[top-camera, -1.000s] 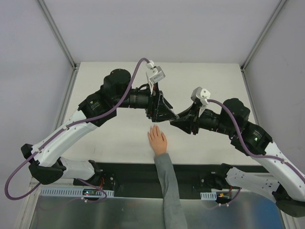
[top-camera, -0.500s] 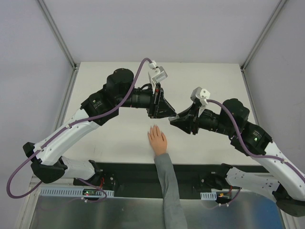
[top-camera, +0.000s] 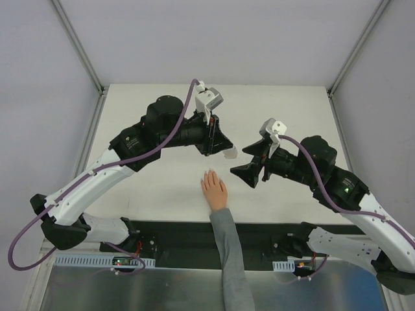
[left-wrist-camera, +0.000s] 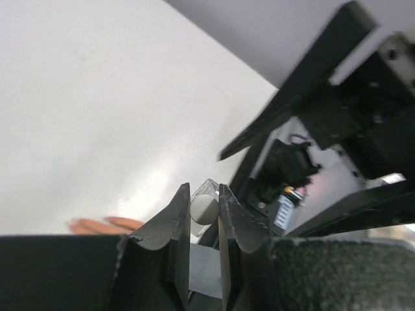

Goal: Paint the nails

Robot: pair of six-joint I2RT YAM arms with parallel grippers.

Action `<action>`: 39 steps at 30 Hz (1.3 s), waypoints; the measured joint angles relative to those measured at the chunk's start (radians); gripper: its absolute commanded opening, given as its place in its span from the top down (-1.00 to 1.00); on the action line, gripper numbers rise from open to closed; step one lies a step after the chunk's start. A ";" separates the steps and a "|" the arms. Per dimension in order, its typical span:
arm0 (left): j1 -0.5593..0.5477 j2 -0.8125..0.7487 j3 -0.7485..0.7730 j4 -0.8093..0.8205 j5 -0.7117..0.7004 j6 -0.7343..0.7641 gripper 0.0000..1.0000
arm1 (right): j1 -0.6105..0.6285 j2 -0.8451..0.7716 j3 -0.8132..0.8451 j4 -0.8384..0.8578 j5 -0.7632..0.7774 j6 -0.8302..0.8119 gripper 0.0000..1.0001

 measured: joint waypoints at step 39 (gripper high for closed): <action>0.995 0.299 -0.619 0.251 -0.916 -0.487 0.93 | 0.000 -0.439 -0.253 -0.242 0.312 0.098 -0.55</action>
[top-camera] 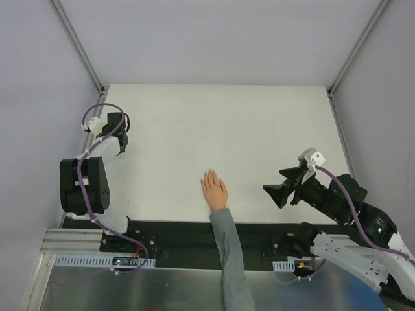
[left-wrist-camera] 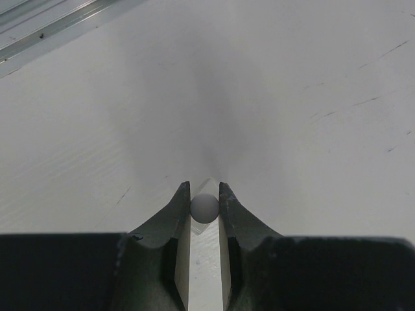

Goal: Paint the nails

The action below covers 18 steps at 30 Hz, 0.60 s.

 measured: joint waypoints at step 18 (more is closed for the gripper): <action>0.000 0.028 0.009 0.010 -0.045 -0.009 -0.03 | 0.000 -0.006 -0.022 -0.008 0.003 0.003 -0.56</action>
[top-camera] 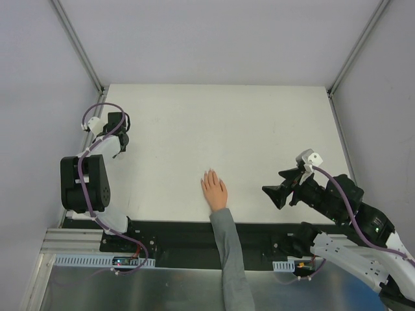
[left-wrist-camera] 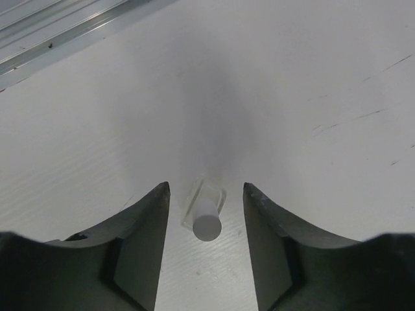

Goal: Paint the nails

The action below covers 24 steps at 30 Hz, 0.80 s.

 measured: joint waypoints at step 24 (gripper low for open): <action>-0.667 -0.417 0.093 0.034 0.580 0.335 -0.69 | 0.000 0.213 0.005 -0.034 0.391 0.133 -0.74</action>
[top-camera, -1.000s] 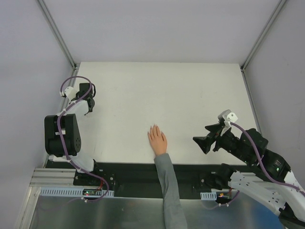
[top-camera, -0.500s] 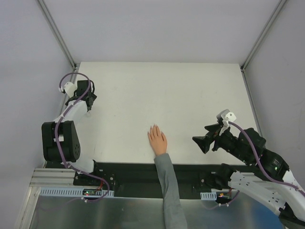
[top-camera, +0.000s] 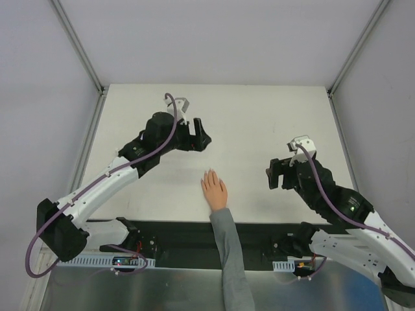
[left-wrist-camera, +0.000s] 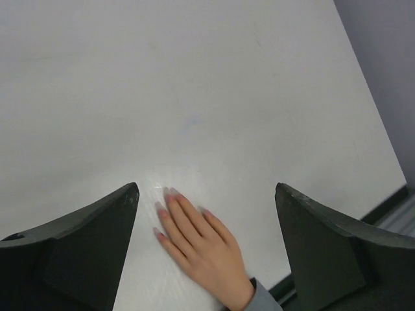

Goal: Paint the nails

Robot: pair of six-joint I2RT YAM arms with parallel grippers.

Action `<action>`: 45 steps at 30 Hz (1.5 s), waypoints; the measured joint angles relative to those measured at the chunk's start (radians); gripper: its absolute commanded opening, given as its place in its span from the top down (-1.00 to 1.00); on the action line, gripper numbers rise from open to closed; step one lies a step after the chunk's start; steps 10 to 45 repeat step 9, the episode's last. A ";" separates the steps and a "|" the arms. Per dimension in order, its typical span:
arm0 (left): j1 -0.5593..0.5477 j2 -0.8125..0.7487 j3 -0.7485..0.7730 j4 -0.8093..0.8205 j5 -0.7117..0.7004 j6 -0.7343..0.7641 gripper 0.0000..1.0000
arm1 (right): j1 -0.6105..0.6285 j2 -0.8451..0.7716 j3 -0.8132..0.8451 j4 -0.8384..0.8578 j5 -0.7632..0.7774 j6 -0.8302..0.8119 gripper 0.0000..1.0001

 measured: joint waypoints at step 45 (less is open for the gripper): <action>-0.093 -0.058 -0.005 -0.018 0.132 0.092 -0.70 | -0.001 0.000 0.091 -0.029 0.196 0.031 -0.87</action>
